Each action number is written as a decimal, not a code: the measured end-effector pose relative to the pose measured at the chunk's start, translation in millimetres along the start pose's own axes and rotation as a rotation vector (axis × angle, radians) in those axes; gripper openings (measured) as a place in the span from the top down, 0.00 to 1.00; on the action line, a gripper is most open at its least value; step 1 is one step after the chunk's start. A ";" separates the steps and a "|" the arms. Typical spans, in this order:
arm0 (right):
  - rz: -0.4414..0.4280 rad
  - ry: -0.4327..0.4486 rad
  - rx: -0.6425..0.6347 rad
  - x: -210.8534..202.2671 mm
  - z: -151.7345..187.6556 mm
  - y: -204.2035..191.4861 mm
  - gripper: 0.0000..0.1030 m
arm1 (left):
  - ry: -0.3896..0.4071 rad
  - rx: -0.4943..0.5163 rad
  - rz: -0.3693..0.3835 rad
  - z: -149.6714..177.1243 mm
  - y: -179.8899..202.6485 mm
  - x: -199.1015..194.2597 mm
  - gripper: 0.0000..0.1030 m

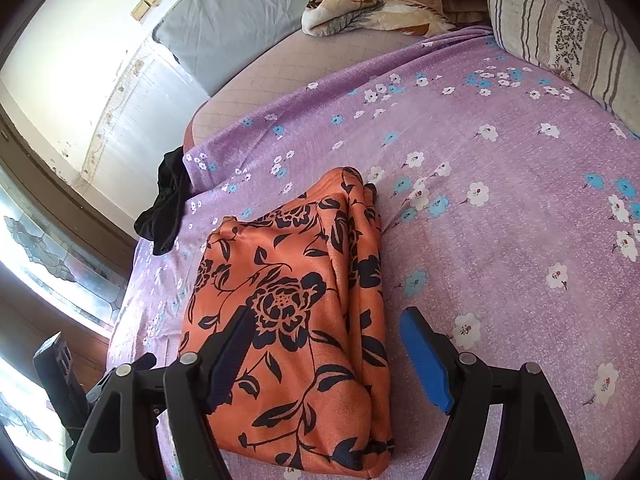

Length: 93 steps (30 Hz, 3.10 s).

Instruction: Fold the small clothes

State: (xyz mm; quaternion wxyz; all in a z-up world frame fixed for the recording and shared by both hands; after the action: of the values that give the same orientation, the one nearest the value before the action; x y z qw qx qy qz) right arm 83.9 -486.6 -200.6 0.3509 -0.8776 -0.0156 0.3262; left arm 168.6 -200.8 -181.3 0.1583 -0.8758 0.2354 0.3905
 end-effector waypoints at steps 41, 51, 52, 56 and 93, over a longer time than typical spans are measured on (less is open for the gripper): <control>-0.209 -0.177 0.192 67.0 -11.9 40.2 0.24 | -0.135 0.011 0.216 -17.7 15.4 63.5 0.01; -0.242 -0.225 0.156 94.4 -16.5 27.6 0.27 | -0.217 -0.055 0.314 -13.8 8.1 79.0 0.00; -0.234 -0.229 0.146 97.3 -16.7 25.5 0.28 | -0.216 -0.048 0.311 -13.4 8.9 78.8 0.00; -0.214 -0.237 0.124 102.8 -15.5 18.6 0.37 | -0.211 -0.034 0.310 -12.4 10.9 78.4 0.02; -0.203 -0.223 0.107 98.8 -6.7 13.7 0.54 | -0.154 0.009 0.302 -13.1 13.3 74.8 0.28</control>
State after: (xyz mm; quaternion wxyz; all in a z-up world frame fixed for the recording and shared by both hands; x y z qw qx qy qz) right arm 162.8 -475.7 -261.0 0.4244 -0.8100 -0.1256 0.3848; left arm 213.1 -239.6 -230.8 0.1195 -0.7973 0.3530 0.4749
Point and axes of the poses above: each gripper's, at about its wrist camera, not at the fingertips, and x roughly the way its jaws point, y to its right, z to its underside, the point moved 3 cm from there along x, roughly the way its jaws point, and after that the axes turned 8 degrees about -z, right-handed, at the moved point
